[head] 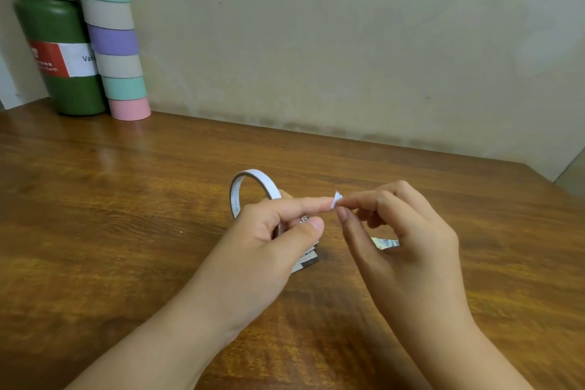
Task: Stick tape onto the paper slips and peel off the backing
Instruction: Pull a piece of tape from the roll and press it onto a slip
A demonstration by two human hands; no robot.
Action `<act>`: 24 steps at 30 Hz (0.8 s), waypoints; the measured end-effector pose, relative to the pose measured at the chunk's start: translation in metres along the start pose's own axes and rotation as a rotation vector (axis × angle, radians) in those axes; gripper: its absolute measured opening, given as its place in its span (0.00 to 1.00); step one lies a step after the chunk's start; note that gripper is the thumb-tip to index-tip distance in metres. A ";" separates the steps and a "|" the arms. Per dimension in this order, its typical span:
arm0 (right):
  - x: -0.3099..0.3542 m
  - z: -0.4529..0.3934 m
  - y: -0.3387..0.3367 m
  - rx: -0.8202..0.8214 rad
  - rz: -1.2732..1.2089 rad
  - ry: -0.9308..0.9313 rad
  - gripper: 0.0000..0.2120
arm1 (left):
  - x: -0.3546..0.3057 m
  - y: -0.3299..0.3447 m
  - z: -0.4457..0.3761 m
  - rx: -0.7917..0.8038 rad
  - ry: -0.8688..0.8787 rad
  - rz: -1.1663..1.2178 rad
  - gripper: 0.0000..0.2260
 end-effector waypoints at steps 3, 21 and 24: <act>0.000 0.000 0.000 -0.012 0.032 0.001 0.01 | 0.001 0.001 0.000 0.004 -0.002 -0.025 0.13; -0.003 0.001 0.002 0.046 0.164 -0.087 0.10 | 0.003 0.008 0.004 -0.104 0.138 -0.445 0.21; -0.003 0.002 0.003 0.057 0.149 -0.060 0.07 | 0.002 0.010 0.006 -0.119 0.197 -0.524 0.22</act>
Point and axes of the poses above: each hand's wrist, its own z-axis away from the middle knuckle, its own y-axis out of the palm, x = y × z, the point moved 5 cm from there along -z, towards the middle knuckle, and after that the axes turned 14 degrees about -y, right-handed, at the moved point
